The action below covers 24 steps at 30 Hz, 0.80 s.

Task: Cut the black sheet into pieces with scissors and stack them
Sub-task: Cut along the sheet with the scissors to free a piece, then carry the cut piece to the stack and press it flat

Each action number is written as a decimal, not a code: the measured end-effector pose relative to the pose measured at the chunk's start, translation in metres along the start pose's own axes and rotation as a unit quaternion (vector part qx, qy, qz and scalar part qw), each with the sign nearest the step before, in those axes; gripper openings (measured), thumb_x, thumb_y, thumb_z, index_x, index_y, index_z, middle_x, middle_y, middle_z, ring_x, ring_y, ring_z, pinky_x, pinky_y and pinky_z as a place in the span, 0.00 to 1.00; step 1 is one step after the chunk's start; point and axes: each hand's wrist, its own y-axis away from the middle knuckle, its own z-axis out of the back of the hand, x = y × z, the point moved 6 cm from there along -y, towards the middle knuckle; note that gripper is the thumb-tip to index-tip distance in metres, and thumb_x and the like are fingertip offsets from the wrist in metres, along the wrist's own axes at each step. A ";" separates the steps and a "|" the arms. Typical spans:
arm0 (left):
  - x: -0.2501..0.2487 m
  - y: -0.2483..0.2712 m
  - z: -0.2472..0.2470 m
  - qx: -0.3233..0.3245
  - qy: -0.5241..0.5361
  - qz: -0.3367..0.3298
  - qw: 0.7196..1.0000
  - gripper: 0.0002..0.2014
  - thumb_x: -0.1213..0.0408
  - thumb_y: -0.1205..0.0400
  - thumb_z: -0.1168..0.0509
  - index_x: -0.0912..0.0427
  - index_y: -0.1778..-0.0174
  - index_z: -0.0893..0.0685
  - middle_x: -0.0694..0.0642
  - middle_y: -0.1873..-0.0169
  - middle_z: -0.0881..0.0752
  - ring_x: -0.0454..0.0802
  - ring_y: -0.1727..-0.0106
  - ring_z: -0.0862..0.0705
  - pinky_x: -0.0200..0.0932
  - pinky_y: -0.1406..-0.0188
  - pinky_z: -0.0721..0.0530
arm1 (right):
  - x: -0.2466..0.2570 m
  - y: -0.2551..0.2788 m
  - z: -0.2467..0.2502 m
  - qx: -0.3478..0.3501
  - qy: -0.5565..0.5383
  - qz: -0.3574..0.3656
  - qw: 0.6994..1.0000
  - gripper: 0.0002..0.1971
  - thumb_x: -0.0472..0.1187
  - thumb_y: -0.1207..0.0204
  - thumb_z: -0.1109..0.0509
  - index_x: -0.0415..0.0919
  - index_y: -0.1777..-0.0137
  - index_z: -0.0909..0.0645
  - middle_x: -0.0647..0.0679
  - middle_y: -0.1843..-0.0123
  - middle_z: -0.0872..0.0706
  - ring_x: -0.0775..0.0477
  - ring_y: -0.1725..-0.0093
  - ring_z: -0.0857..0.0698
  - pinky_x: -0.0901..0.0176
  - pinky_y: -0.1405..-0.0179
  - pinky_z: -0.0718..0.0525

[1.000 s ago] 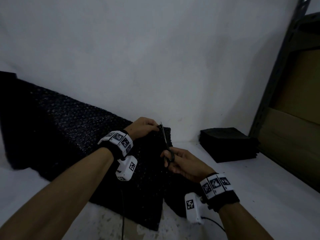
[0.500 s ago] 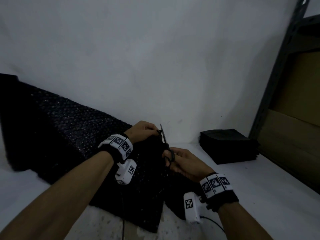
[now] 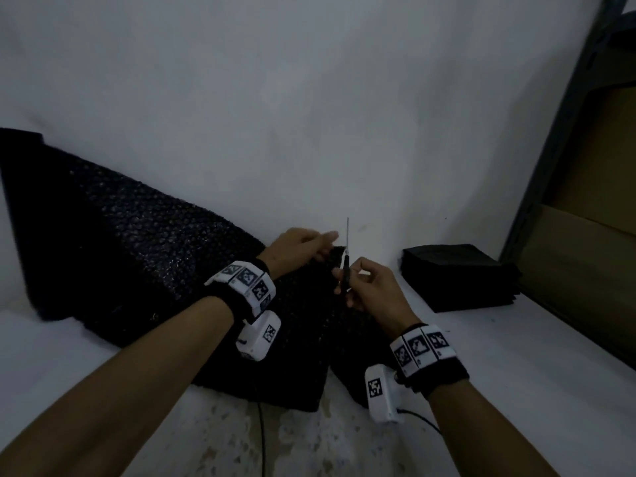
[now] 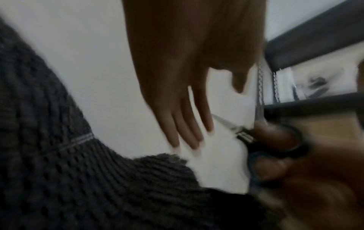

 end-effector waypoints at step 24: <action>0.100 0.037 -0.036 0.086 -0.468 0.180 0.861 0.30 0.35 0.24 0.30 0.60 0.42 0.18 0.57 0.45 0.17 0.57 0.44 0.15 0.48 0.48 0.14 | -0.068 0.056 0.064 0.252 0.547 -0.264 0.754 0.42 0.63 0.27 0.24 0.59 0.15 0.36 0.49 0.13 0.37 0.42 0.16 0.36 0.51 0.21 0.33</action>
